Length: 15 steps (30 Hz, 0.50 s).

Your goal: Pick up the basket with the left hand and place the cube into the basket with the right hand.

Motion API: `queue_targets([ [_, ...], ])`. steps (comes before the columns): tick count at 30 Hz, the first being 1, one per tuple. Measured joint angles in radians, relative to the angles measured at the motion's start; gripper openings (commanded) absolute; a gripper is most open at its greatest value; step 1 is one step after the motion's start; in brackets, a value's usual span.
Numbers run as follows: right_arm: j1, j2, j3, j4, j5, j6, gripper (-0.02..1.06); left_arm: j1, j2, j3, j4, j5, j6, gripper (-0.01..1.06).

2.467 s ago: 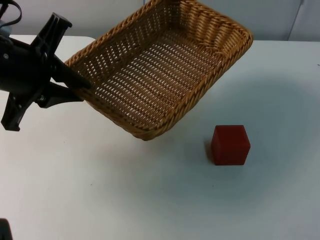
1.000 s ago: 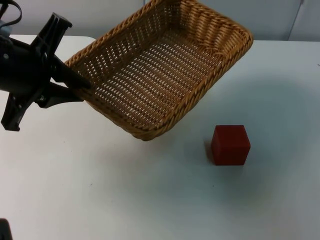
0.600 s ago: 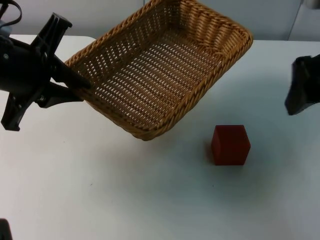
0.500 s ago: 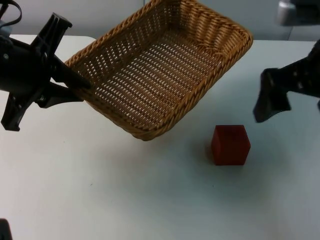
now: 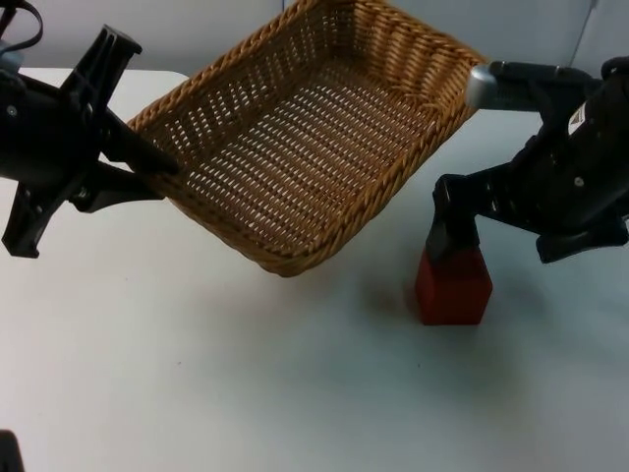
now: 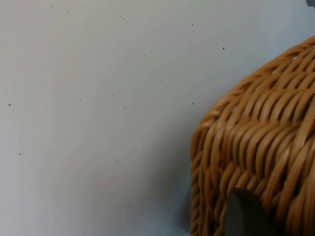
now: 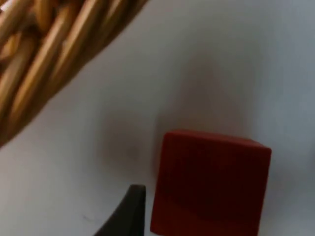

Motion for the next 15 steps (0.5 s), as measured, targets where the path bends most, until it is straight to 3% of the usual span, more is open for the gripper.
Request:
queue_targets([
  [12, 0.0, 0.055, 0.0, 0.023, -0.065, 0.0, 1.05, 0.0, 0.0, 0.0, 0.0, 0.0, 0.0, 0.0],
  [15, 0.0, 0.06, 0.0, 0.023, -0.07, 0.0, 1.0, 0.0, 0.0, 0.0, 0.0, 0.0, 0.0, 0.0],
])
